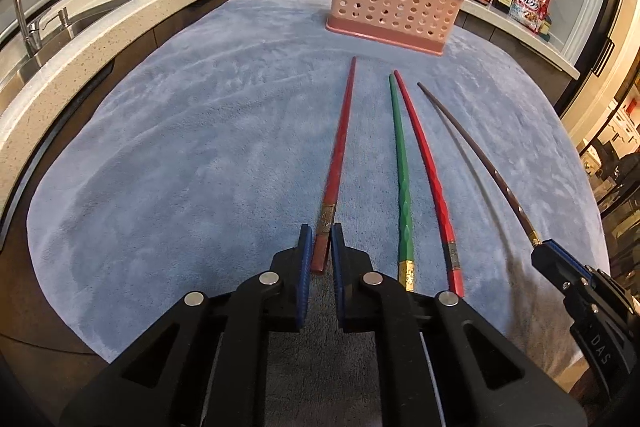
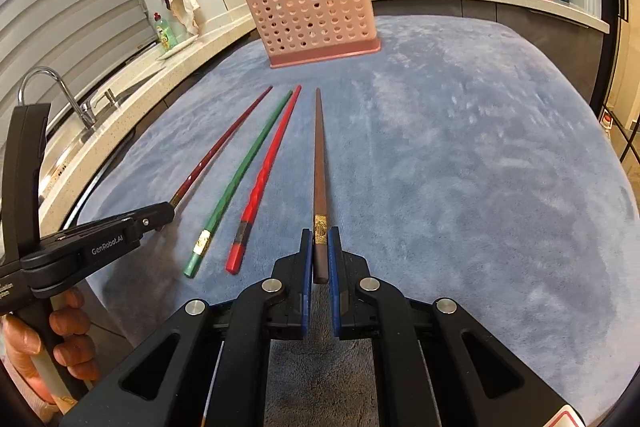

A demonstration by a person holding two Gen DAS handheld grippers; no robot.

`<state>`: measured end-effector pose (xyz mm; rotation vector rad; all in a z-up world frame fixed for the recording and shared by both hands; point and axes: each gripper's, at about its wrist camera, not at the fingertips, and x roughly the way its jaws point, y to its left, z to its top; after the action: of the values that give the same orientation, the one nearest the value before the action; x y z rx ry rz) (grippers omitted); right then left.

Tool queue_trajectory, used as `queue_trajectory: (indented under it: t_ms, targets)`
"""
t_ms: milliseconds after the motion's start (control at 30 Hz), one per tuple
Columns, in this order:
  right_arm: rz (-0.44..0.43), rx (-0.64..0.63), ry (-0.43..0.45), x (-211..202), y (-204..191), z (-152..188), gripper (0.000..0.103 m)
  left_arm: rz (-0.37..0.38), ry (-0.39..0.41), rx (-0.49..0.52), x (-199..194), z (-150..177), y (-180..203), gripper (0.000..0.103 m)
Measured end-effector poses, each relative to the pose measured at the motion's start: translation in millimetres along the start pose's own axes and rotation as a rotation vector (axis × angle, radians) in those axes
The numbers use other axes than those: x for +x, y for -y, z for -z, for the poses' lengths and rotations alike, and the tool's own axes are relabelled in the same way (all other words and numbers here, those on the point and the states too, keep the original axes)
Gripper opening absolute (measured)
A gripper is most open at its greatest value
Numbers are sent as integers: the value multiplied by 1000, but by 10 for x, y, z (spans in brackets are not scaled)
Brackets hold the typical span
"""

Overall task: Organize utensils
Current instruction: 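Grasp the brown chopstick with the right tool while the left tool grasps a red chopstick, then lift both chopsticks and lower them into the pink holder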

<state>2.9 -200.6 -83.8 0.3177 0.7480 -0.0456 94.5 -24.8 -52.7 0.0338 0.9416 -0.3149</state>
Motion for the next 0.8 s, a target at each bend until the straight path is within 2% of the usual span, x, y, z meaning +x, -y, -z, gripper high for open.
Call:
queue_trajectory:
  t_ms: [467, 800]
  targets:
    - [2, 0, 196, -608, 56, -706, 7, 42, 142, -19, -634, -433, -49, 8]
    - [15, -16, 314, -852, 64, -1200, 7, 40, 213, -25, -855, -890, -97, 7]
